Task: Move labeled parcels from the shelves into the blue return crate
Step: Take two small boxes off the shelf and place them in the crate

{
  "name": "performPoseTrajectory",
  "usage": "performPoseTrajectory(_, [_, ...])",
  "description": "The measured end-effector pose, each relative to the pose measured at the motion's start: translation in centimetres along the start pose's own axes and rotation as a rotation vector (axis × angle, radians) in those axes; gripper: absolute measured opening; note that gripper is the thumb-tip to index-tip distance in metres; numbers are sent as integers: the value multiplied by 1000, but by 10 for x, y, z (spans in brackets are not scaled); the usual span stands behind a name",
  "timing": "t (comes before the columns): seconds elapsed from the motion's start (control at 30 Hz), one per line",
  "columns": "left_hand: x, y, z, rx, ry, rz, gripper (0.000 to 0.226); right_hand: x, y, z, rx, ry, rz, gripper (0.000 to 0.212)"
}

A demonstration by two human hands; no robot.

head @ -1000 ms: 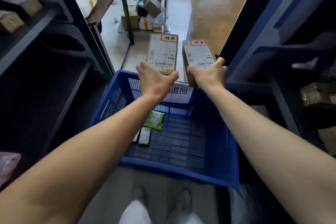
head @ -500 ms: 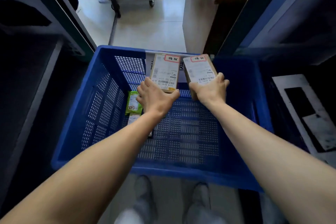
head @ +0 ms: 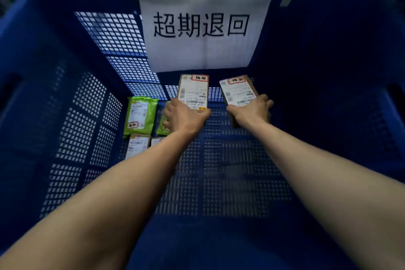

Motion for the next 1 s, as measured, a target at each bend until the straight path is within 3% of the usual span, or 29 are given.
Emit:
performPoseTrajectory(0.23, [23,-63,-113,52,-9,0,92,-68,-63,-99,-23,-49,-65,91])
performPoseTrajectory(0.47, [38,-98,-182,80,-58,14,101,-107,-97,-161,-24,-67,-82,96])
performPoseTrajectory(1.0, [59,-121,-212,213,-10,36,103,-142,-106,-208,103,-88,-151,83])
Point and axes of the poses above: each hand's wrist, its own y-axis away from the middle knuckle, its own z-axis out of the back of the hand, x = y × z, the point moved 2 cm from there along -y, towards the middle knuckle, and after that the axes turned 13 degrees about z, right-handed, at the moved point
